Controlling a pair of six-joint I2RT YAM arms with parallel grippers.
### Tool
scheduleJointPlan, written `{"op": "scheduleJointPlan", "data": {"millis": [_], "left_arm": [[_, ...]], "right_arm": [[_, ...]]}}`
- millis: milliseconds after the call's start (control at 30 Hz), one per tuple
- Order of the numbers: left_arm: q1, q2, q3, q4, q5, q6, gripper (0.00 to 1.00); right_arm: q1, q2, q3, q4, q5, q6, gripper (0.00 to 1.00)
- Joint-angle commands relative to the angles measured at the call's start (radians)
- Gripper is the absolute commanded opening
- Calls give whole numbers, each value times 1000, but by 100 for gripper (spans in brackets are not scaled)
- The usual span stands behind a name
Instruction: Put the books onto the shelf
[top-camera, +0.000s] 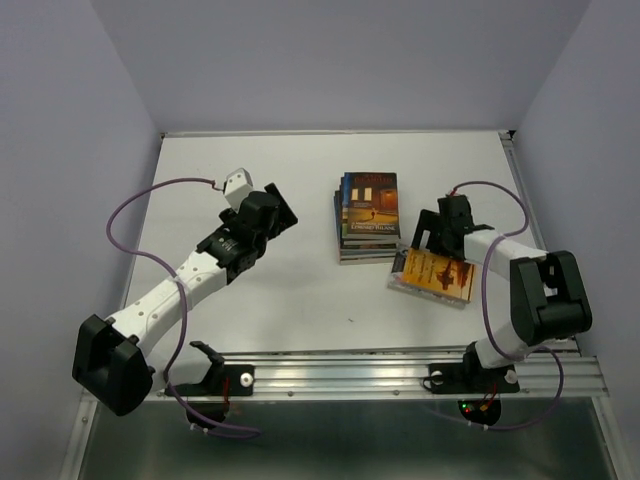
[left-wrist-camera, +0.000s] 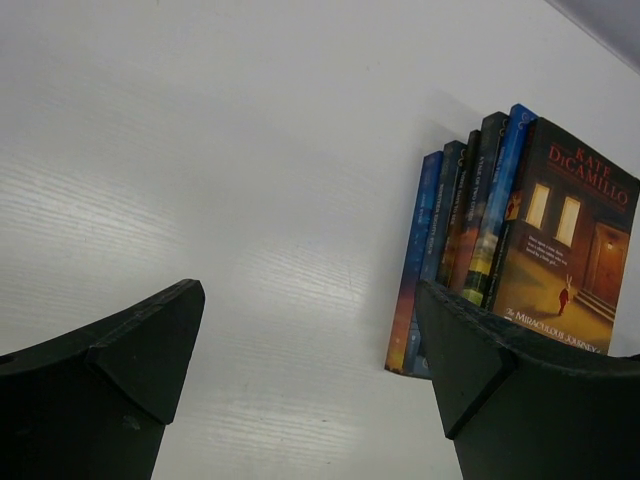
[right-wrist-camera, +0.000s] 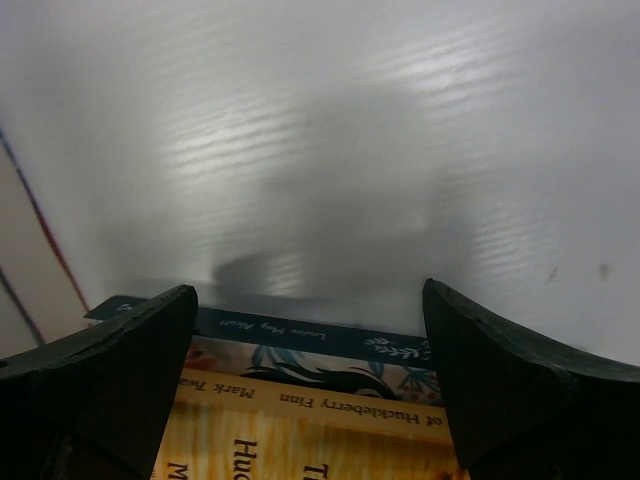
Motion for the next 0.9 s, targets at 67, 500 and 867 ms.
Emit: {"op": "scheduleJointPlan", "data": {"millis": [67, 500, 867], "left_arm": [[7, -30, -18, -13, 3, 4, 99], [8, -65, -47, -13, 47, -41, 99], [8, -1, -81, 71, 158, -29, 99]], "right_arm": [[171, -35, -142, -191, -163, 173, 100], [378, -102, -16, -309, 106, 344, 100], [-94, -522, -77, -549, 295, 354, 100]]}}
